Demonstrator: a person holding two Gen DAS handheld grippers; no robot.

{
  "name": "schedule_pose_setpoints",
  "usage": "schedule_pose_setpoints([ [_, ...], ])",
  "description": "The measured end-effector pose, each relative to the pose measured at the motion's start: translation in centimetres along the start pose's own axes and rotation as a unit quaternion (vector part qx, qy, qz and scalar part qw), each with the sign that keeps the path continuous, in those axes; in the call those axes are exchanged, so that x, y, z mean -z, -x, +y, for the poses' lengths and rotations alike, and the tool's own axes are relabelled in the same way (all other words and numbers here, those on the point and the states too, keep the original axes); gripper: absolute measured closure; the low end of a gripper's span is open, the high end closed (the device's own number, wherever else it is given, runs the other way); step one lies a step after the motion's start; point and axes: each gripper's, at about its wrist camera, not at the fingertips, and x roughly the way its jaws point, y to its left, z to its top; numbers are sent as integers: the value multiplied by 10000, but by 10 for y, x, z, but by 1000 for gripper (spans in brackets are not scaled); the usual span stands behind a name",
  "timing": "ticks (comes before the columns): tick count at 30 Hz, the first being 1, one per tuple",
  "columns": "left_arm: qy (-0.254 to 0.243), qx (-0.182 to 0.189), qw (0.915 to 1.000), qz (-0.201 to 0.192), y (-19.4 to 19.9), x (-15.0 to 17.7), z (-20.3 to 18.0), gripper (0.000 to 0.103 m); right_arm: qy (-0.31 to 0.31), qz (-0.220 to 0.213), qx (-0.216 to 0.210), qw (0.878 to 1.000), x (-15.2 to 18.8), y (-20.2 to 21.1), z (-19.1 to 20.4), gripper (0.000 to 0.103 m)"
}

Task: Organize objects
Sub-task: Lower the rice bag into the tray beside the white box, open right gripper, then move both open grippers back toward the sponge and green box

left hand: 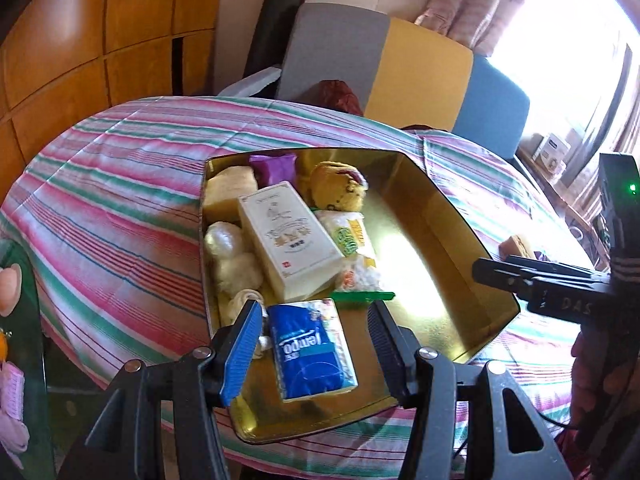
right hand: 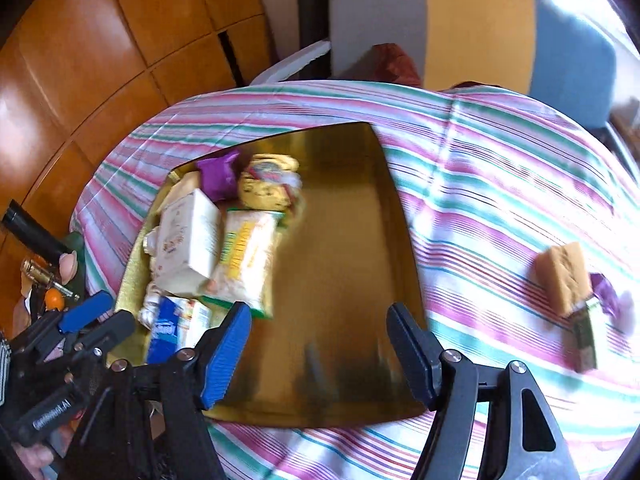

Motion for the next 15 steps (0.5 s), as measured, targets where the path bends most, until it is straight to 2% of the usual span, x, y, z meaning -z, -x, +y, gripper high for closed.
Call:
schedule_pose_setpoints([
  [9,-299,82,9995,102,-3,0,-27,47,-555,-266,562,9965,15,38,-76,30],
  [15,-638,153,9978,114,-4,-2,-52,47,-929,-516,1255,9864,20,69,-144,30],
])
